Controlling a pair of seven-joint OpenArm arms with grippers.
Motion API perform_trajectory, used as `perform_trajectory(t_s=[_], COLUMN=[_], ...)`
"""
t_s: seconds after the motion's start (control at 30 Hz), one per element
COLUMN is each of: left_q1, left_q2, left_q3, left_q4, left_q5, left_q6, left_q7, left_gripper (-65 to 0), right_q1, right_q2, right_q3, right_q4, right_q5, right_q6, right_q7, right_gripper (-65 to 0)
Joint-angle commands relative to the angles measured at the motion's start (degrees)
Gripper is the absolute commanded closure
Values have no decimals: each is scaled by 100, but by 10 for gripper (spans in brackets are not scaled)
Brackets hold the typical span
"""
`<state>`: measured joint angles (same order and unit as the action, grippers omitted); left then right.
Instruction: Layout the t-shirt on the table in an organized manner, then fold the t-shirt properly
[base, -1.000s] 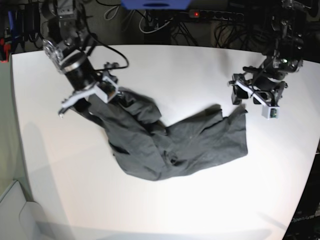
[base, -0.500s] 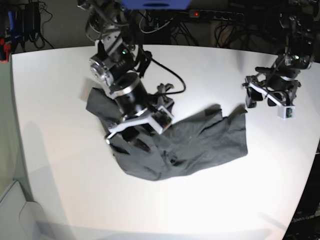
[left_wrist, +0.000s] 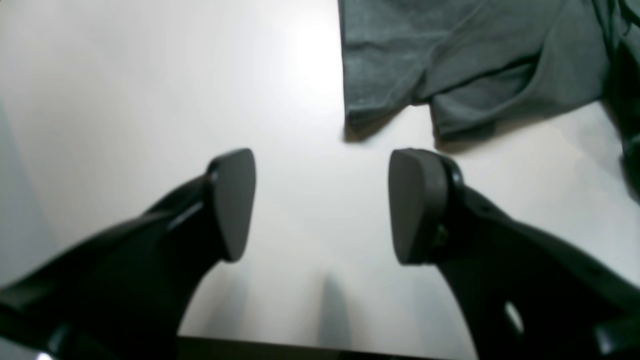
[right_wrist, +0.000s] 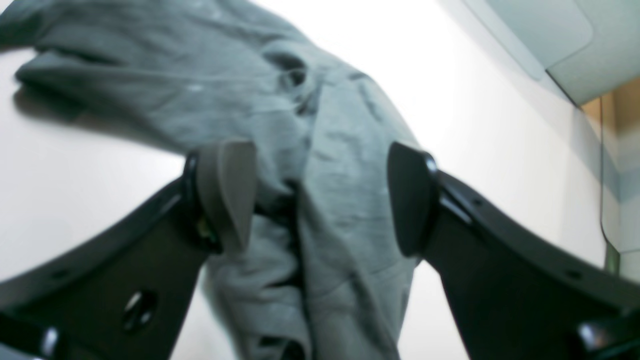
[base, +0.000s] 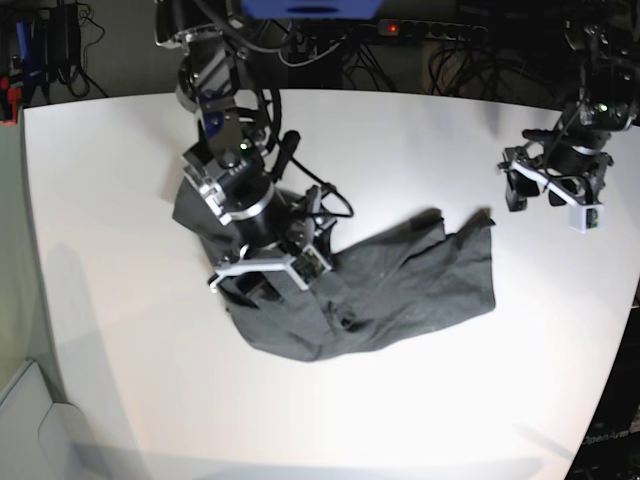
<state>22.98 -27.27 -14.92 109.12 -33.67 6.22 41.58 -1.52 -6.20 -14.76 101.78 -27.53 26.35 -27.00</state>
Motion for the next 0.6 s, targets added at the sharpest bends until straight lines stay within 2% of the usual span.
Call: perform_trajectory(t_s=[0.0, 0.23, 0.57], left_q1=[-35, -61, -70], left_q2=[-73, -73, -73], left_q3=[-51, -51, -51], left_q4=[99, 73, 64], left_q5=[22, 4, 22], left_q6=[-2, -2, -2], left_q7=[-119, -128, -128], left_gripper=[-404, -404, -404], right_q1=[77, 95, 306], right_q2=[-27, -27, -27], right_q3=[48, 153, 417], right_q4=[7, -723, -978], right_q5=[58, 76, 76], right_q6=[-55, -63, -72], right_q7=[120, 182, 454], right_gripper=[-423, -421, -421])
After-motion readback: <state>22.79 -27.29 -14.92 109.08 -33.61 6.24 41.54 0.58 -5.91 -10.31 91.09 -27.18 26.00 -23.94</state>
